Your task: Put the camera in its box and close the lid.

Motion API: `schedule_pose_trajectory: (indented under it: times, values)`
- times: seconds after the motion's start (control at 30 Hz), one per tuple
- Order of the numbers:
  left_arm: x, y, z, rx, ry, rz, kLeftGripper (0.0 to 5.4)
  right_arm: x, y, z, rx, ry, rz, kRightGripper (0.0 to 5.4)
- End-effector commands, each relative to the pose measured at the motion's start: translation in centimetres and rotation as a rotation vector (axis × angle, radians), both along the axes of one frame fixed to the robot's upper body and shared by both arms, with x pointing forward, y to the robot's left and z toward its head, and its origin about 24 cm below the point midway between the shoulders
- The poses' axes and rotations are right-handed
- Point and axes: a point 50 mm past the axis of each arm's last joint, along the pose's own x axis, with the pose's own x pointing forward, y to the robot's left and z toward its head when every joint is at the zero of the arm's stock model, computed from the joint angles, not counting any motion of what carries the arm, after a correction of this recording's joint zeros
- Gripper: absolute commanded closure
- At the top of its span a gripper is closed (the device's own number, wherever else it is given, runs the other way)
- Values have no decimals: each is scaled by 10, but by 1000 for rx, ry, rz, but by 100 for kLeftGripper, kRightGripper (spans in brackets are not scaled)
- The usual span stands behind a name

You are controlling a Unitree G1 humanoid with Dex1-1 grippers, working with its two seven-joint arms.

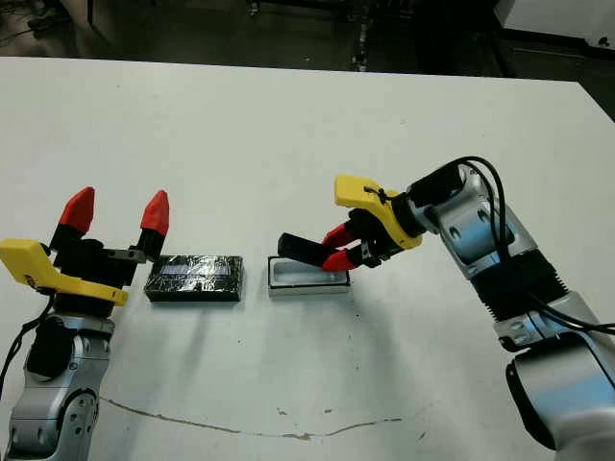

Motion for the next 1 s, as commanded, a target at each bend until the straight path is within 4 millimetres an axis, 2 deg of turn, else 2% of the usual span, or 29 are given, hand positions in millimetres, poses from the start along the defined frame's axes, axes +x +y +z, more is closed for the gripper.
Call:
schedule_pose_trajectory:
  times: [0.03, 1.0]
  values:
    - [-1, 2, -3, 10, 11, 11, 0, -2, -2, -4, -8, 4, -2, 372]
    - [-2, 1, -4, 9, 14, 10, 0, -5, -8, -11, -6, 21, -11, 372]
